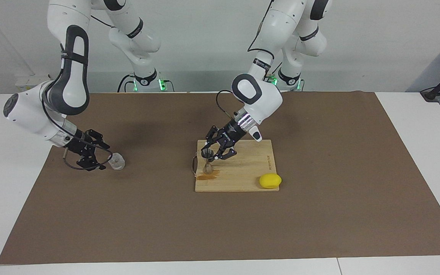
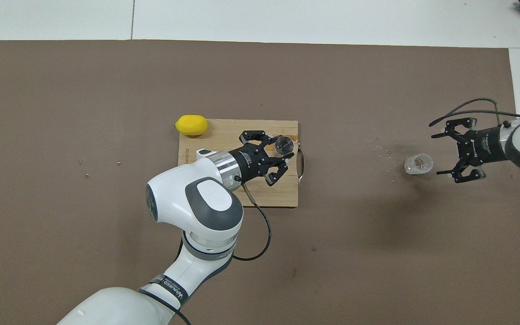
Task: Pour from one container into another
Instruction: 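Lower the dark cup onto the board while the right gripper grasps the clear cup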
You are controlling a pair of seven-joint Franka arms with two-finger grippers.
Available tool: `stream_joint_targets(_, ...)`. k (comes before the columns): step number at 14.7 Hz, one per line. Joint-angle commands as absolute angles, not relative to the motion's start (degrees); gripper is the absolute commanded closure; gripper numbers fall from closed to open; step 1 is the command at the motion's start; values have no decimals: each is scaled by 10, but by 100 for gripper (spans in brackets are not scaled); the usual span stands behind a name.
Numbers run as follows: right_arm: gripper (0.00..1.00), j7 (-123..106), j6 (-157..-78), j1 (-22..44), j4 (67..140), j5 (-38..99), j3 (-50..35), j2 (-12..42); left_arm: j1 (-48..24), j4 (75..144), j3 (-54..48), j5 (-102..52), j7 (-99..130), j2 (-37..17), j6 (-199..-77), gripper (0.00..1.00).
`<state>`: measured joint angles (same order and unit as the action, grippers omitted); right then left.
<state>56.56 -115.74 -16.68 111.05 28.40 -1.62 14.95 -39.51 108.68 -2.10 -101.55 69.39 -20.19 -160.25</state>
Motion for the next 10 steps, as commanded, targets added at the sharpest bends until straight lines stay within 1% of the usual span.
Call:
stream_joint_targets(1, 0, 505, -1165, -202, 1122, 343, -22, 174, -404, 1081, -16, -1032, 683, -202, -1620, 0)
stream_joint_targets(3, 0, 446, -1164, -228, 1111, 373, -23, 216, -405, 1079, -16, -1029, 683, -200, -1618, 0)
stream_joint_targets(4, 0, 433, -1167, -228, 1108, 379, -22, 224, -405, 1079, -16, -1029, 685, -196, -1618, 0)
stream_joint_targets(10, 0, 432, -1158, -221, 1113, 403, -23, 236, -394, 1097, -21, -1031, 694, -144, -1601, 0)
